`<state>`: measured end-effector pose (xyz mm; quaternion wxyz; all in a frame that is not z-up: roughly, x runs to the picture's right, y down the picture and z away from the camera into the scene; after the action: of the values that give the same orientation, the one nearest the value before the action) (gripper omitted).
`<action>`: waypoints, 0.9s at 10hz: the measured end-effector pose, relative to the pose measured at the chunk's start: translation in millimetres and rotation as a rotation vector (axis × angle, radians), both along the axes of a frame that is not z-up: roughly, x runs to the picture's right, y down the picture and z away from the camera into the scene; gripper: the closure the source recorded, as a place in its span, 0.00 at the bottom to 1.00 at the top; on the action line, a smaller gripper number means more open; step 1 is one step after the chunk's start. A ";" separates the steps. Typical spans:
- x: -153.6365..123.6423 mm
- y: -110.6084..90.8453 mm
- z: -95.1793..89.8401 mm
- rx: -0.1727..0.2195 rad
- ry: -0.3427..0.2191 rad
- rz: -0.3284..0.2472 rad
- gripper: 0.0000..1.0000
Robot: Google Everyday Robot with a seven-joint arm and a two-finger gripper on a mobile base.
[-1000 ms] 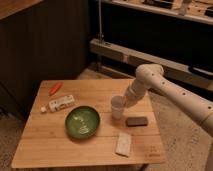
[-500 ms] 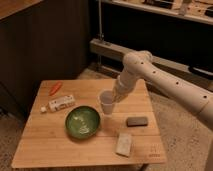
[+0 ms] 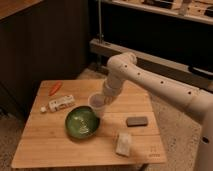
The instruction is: Place the ceramic cup in the ceramic bowl
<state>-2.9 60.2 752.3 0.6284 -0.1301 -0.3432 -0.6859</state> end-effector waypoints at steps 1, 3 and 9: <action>-10.5 -0.8 -4.1 0.003 -0.013 -0.017 0.85; -22.0 -0.3 -10.8 -0.003 -0.015 -0.036 0.85; -56.1 8.8 -11.0 -0.001 -0.032 -0.086 0.85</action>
<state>-58.9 68.9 741.3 0.5927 -0.1341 -0.3473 -0.7142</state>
